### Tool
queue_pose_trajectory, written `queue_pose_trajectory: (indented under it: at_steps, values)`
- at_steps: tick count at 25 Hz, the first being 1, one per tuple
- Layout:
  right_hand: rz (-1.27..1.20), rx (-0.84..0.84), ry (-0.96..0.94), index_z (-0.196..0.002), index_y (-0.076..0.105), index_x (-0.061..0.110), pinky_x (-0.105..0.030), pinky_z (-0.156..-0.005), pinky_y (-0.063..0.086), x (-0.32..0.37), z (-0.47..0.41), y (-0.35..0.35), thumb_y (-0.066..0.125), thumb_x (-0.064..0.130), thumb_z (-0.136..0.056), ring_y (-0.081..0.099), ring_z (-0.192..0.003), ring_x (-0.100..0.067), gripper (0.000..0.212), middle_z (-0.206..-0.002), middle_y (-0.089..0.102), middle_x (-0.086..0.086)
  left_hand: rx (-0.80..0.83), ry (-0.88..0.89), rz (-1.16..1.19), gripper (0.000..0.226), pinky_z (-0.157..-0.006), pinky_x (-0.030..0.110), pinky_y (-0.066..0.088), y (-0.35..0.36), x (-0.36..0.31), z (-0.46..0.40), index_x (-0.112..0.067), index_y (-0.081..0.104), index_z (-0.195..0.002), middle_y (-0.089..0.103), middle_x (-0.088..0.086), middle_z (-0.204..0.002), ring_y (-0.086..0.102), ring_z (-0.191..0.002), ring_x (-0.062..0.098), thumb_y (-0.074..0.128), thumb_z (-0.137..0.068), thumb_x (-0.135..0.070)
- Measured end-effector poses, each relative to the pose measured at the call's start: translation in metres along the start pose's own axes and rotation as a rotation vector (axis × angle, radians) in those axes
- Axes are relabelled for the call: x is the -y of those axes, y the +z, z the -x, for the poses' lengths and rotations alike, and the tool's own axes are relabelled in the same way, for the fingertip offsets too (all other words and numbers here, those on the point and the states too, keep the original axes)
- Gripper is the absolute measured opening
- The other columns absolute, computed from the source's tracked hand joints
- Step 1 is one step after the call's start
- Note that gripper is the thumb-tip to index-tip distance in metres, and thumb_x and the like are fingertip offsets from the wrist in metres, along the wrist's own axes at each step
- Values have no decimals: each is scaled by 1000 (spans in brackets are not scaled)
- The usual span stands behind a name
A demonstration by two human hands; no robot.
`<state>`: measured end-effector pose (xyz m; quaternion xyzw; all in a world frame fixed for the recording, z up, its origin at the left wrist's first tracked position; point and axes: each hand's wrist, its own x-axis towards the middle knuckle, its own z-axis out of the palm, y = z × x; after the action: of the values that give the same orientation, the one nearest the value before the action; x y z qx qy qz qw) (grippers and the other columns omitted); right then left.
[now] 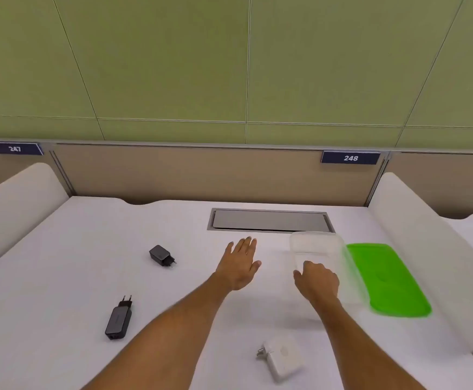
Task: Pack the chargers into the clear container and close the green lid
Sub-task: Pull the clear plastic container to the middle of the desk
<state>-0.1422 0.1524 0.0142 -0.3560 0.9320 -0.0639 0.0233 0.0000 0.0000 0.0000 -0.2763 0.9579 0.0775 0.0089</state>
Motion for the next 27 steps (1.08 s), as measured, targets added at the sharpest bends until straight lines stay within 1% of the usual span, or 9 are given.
queue_pose_trajectory:
  at_steps: [2,5,8,12,17,21,24,26,27]
  values:
    - [-10,27,39,-91,61,13,-31,-69,40,3,1,2,46,33,-90,65,-88,-28,25,-96,69,-4,14,-46,38,60,-119,43,0,4,4,2,-13,-3,-150,-1,7,-161,0,-148,21,17,-101,-41]
    - [-7,42,70,-86,61,13,-28,-64,37,6,5,11,47,21,-88,65,-84,-27,16,-92,69,-4,21,-91,51,60,-119,44,0,14,11,5,-14,-3,-150,-4,7,-161,-1,-148,22,18,-101,-42]
    - [-20,32,73,-88,63,13,-27,-63,38,10,6,16,47,15,-89,66,-84,-26,16,-91,69,-3,1,-128,105,61,-118,43,0,19,14,5,-14,-2,-150,-5,7,-161,-2,-148,22,19,-101,-43]
    - [-27,49,101,-91,64,14,-26,-63,40,14,7,19,49,16,-92,66,-84,-24,15,-91,68,-2,-17,-143,178,61,-118,42,-1,24,13,4,-14,-2,-150,-6,6,-161,-3,-148,21,21,-101,-43]
    - [12,82,135,-89,62,15,-23,-58,38,23,4,16,51,5,-85,66,-79,-20,16,-86,68,1,-104,-155,252,61,-118,40,-2,22,17,-1,-14,0,-150,-6,5,-161,-6,-147,19,22,-101,-43]
    - [31,48,98,-88,61,14,-25,-61,38,27,3,14,52,4,-83,67,-78,-20,15,-84,69,1,-169,-136,321,60,-118,41,-1,13,20,-5,-13,5,-150,-2,5,-161,-4,-147,18,24,-101,-41]
    - [50,-3,30,-84,60,15,-28,-64,35,33,0,10,52,4,-81,67,-76,-21,14,-81,70,0,-172,-207,453,60,-119,41,-1,7,24,-9,-13,4,-150,0,6,-161,-3,-147,18,25,-101,-40]
    - [85,-36,-50,-77,55,17,-30,-68,31,39,-2,8,53,2,-80,65,-71,-22,16,-74,70,-1,-168,-270,553,60,-120,42,2,3,28,-11,-13,5,-150,2,5,-161,0,-147,17,26,-101,-40]
    - [107,-55,-91,-71,51,18,-31,-70,30,43,-2,7,54,0,-78,64,-65,-23,20,-67,69,-1,-170,-295,602,59,-120,43,4,1,31,-12,-13,6,-150,5,5,-161,2,-147,18,27,-101,-40]
